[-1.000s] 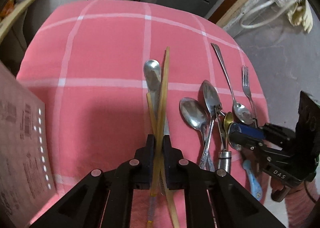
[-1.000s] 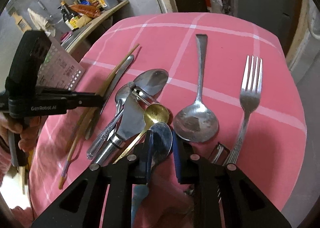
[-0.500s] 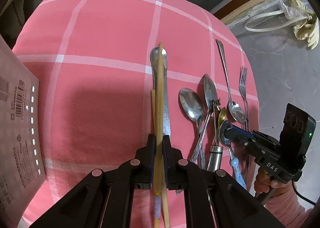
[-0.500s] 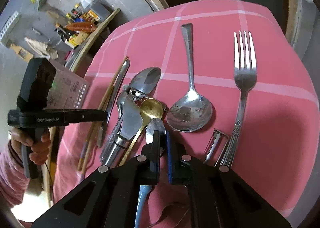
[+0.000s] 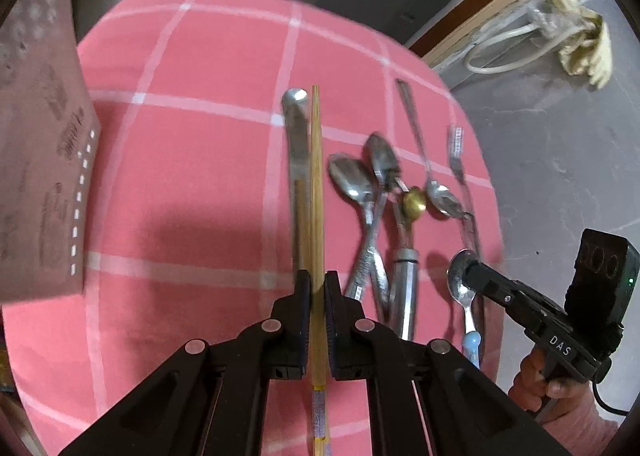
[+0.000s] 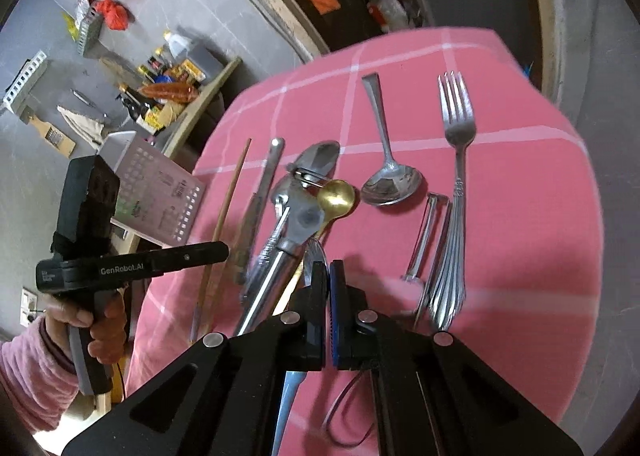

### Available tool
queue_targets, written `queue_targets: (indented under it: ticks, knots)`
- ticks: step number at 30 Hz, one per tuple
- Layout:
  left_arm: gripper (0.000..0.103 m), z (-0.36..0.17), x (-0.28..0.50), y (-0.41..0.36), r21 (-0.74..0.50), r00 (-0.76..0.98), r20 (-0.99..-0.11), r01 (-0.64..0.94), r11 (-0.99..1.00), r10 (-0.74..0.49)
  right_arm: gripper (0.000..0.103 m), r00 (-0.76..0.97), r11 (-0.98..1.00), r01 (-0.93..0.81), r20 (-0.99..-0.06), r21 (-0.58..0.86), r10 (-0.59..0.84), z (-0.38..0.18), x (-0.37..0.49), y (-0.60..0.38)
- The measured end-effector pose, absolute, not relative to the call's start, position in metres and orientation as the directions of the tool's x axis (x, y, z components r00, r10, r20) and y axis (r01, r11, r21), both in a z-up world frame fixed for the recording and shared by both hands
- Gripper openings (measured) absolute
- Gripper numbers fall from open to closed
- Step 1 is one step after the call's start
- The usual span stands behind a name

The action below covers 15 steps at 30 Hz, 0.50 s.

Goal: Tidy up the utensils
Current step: 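Close the left tool on the wooden chopsticks and lift them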

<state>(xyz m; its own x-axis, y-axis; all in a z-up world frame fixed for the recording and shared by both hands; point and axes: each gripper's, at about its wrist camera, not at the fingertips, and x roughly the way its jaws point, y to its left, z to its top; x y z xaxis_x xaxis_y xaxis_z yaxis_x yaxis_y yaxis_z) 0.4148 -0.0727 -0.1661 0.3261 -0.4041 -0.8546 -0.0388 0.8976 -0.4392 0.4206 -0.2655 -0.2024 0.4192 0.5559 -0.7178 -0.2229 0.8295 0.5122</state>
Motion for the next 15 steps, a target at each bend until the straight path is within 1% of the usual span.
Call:
queue_targets:
  ticks: [3,5,7,13,15]
  knots:
    - [0.007,-0.154,0.409,-0.08,-0.42,0.351,-0.851,-0.005,0.908,-0.391,0.002,0.457,0.839,-0.219,-0.707,0.498,0.539,-0.193,0.413,-0.269]
    - [0.007,-0.153,0.409,-0.085,-0.4,0.339,-0.861,0.008,0.916,-0.379,0.002,0.468,0.845,-0.213,-0.708,0.491,0.529,-0.189,0.411,-0.268]
    - [0.007,-0.153,0.409,-0.082,-0.411,0.336,-0.857,0.016,0.912,-0.392,0.002,0.47,0.851,-0.205,-0.714,0.484,0.519,-0.187,0.409,-0.27]
    - [0.007,-0.173,0.414,-0.074,-0.364,0.284,-0.897,-0.035,0.931,-0.34,0.002,0.46,0.862,-0.181,-0.735,0.473,0.499,-0.195,0.403,-0.271]
    - [0.007,-0.18,0.413,-0.074,-0.364,0.273,-0.899,-0.036,0.931,-0.341,0.002,0.455,0.864,-0.17,-0.74,0.474,0.496,-0.202,0.401,-0.272]
